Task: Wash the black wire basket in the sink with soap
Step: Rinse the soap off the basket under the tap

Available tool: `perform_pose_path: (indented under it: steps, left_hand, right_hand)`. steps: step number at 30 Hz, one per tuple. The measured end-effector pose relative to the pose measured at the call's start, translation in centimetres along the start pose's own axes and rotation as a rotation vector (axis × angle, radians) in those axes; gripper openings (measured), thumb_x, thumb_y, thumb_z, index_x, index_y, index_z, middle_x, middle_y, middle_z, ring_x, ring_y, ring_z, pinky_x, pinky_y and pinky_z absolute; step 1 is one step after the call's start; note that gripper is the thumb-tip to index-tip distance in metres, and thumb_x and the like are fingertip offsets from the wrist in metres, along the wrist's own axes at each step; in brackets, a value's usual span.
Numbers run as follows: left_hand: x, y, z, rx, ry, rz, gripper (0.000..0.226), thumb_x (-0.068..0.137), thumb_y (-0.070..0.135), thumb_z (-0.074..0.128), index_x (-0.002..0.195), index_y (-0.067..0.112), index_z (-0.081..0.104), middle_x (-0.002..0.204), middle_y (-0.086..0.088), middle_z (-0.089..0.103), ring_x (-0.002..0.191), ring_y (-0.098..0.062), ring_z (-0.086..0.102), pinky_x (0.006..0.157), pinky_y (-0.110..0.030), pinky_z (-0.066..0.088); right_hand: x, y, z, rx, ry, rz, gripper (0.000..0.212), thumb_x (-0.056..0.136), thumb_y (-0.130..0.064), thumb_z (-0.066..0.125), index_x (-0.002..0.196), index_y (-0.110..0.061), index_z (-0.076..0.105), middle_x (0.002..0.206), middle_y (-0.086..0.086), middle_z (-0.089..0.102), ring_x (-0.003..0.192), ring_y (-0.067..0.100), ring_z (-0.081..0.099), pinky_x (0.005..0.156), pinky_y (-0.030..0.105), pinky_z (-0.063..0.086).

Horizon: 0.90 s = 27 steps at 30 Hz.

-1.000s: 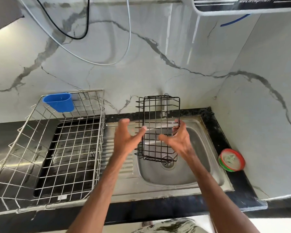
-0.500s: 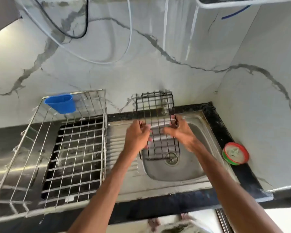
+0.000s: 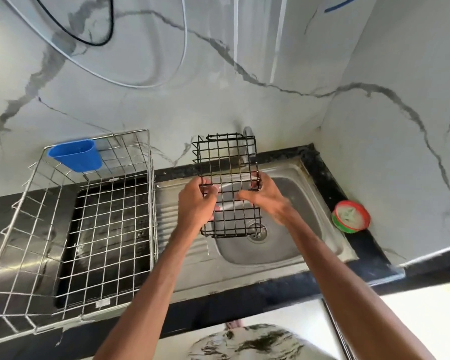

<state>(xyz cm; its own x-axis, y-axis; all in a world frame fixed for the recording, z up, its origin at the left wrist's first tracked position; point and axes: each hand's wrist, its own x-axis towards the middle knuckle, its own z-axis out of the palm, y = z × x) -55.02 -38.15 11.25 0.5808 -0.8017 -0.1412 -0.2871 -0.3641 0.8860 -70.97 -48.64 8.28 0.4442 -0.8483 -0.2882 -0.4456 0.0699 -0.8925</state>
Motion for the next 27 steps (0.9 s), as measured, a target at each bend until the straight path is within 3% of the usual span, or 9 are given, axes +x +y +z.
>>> perform_pose_path:
  steps: [4, 9, 14, 16, 18, 22, 24, 25, 27]
  left_hand:
    - [-1.0, 0.2, -2.3, -0.065, -0.022, -0.004, 0.030, 0.100, 0.019, 0.069, 0.127, 0.008, 0.063, 0.110, -0.007, 0.076, 0.067, -0.017, 0.078, 0.046, -0.029, 0.059]
    - [-2.4, 2.1, -9.0, -0.144, -0.018, 0.027, 0.019, 0.098, 0.015, 0.070, 0.116, 0.009, 0.067, 0.104, -0.009, 0.076, 0.074, -0.022, 0.079, 0.052, -0.035, 0.062]
    - [-3.8, 3.6, -16.2, -0.161, 0.050, 0.025, 0.012, 0.097, 0.012, 0.071, 0.107, 0.013, 0.066, 0.097, -0.008, 0.075, 0.063, -0.011, 0.075, 0.050, -0.030, 0.061]
    - [-4.0, 3.2, -19.1, -0.164, 0.086, 0.003, 0.014, 0.096, 0.012, 0.072, 0.110, 0.012, 0.066, 0.098, -0.009, 0.075, 0.060, -0.010, 0.074, 0.048, -0.028, 0.059]
    - [-3.8, 2.4, -21.9, -0.146, 0.121, -0.015, 0.024, 0.096, 0.014, 0.074, 0.117, 0.008, 0.066, 0.101, -0.010, 0.076, 0.060, -0.011, 0.074, 0.047, -0.027, 0.057]
    - [-3.0, 0.0, -26.3, -0.137, 0.165, -0.061, 0.023, 0.096, 0.015, 0.075, 0.117, 0.008, 0.067, 0.099, -0.009, 0.076, 0.060, -0.015, 0.072, 0.046, -0.028, 0.056]
    - [-2.3, -1.8, -28.2, -0.123, 0.171, -0.093, 0.016, 0.096, 0.014, 0.074, 0.111, 0.009, 0.068, 0.096, -0.008, 0.075, 0.061, -0.015, 0.071, 0.046, -0.027, 0.057]
    - [-1.8, -3.0, -29.1, -0.113, 0.165, -0.107, 0.015, 0.096, 0.014, 0.074, 0.109, 0.009, 0.069, 0.096, -0.009, 0.075, 0.063, -0.016, 0.071, 0.046, -0.027, 0.057]
    - [-0.5, -5.9, -30.2, -0.098, 0.140, -0.139, 0.016, 0.095, 0.012, 0.074, 0.109, 0.006, 0.070, 0.099, -0.012, 0.074, 0.070, -0.019, 0.073, 0.049, -0.028, 0.059]
  right_hand:
    - [-0.9, -1.2, 0.9, -0.002, -0.012, -0.034, 0.109, 0.050, -0.065, 0.086, 0.138, -0.015, 0.045, 0.123, 0.009, 0.065, 0.113, 0.028, 0.063, 0.097, 0.052, 0.054]
    - [-1.9, -5.9, 3.5, 0.034, -0.047, -0.131, 0.124, 0.043, -0.076, 0.086, 0.140, -0.009, 0.048, 0.128, 0.010, 0.065, 0.119, 0.030, 0.063, 0.103, 0.050, 0.051]
    - [-3.1, -11.2, 7.8, 0.039, -0.109, -0.176, 0.070, 0.067, -0.058, 0.085, 0.109, -0.009, 0.057, 0.112, 0.010, 0.070, 0.096, 0.023, 0.068, 0.076, 0.028, 0.055]
    - [-3.8, -13.1, 10.1, 0.047, -0.135, -0.185, 0.098, 0.065, -0.062, 0.084, 0.135, -0.002, 0.050, 0.128, 0.014, 0.065, 0.092, 0.017, 0.066, 0.075, 0.025, 0.053]
    - [-4.0, -14.7, 12.8, 0.041, -0.158, -0.188, 0.133, 0.046, -0.077, 0.083, 0.147, -0.001, 0.040, 0.134, 0.016, 0.062, 0.098, 0.019, 0.068, 0.090, 0.037, 0.057]
    - [-3.3, -16.6, 17.8, -0.028, -0.134, -0.162, 0.135, 0.035, -0.084, 0.079, 0.139, -0.004, 0.048, 0.133, 0.011, 0.060, 0.117, 0.027, 0.060, 0.101, 0.046, 0.051]
    - [-2.4, -16.9, 20.5, -0.052, -0.159, -0.121, 0.127, 0.028, -0.084, 0.079, 0.125, -0.005, 0.056, 0.120, 0.009, 0.063, 0.108, 0.025, 0.061, 0.099, 0.046, 0.053]
    - [-1.9, -16.7, 22.0, -0.075, -0.178, -0.097, 0.111, 0.025, -0.085, 0.079, 0.106, -0.010, 0.059, 0.104, 0.005, 0.064, 0.098, 0.021, 0.061, 0.097, 0.046, 0.055]
    - [-0.4, -15.6, 24.7, -0.117, -0.217, -0.042, 0.090, 0.026, -0.082, 0.082, 0.083, -0.020, 0.049, 0.089, 0.000, 0.060, 0.091, 0.018, 0.062, 0.090, 0.043, 0.059]
